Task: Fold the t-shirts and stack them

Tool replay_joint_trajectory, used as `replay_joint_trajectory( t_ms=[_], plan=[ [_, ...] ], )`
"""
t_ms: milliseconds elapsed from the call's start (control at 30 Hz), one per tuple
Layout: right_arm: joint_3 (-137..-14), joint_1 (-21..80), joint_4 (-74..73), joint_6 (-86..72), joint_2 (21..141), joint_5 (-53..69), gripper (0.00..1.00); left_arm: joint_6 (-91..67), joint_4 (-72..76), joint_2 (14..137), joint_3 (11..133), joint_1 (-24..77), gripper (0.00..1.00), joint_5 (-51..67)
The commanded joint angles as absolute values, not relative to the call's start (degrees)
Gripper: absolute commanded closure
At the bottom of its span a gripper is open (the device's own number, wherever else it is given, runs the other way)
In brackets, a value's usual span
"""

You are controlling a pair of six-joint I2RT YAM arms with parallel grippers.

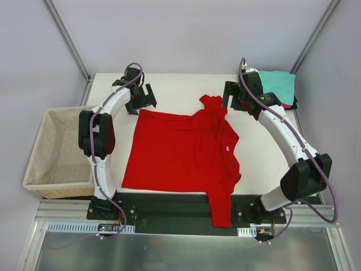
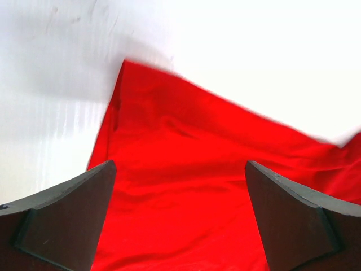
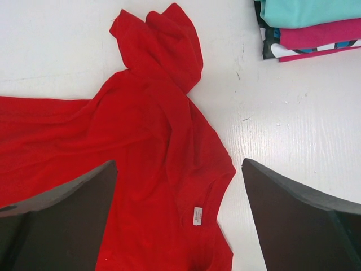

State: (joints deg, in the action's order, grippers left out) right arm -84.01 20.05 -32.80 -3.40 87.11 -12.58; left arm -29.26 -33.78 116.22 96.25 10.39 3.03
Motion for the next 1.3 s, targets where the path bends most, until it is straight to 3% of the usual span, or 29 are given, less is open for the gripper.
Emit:
replay_joint_trajectory(
  t_ms=[0, 367, 600, 900, 1267],
  plan=[
    [-82.44, 19.51, -31.03, -3.78, 84.11, -11.87, 0.03, -31.37, -34.63, 120.31, 100.89, 9.93, 0.02, 5.88],
    [-78.67, 19.16, -29.97, -5.44, 81.31, -9.16, 0.03, -35.32, -32.61, 120.68, 97.49, 10.19, 0.05, 6.94],
    [-66.55, 21.26, -26.98, -8.09, 84.89, -5.18, 0.01, -34.8, -29.97, 106.2, 83.51, 15.64, 0.05, 5.8],
    [-61.61, 32.42, -26.98, -8.87, 90.26, -11.33, 0.01, -33.93, -29.79, 90.01, 65.93, 17.93, 0.05, 6.68],
    [-59.42, 39.29, -25.32, -12.39, 95.88, -14.68, 0.01, -33.22, -25.14, 95.0, 58.71, 18.02, 0.04, 3.07]
  ],
)
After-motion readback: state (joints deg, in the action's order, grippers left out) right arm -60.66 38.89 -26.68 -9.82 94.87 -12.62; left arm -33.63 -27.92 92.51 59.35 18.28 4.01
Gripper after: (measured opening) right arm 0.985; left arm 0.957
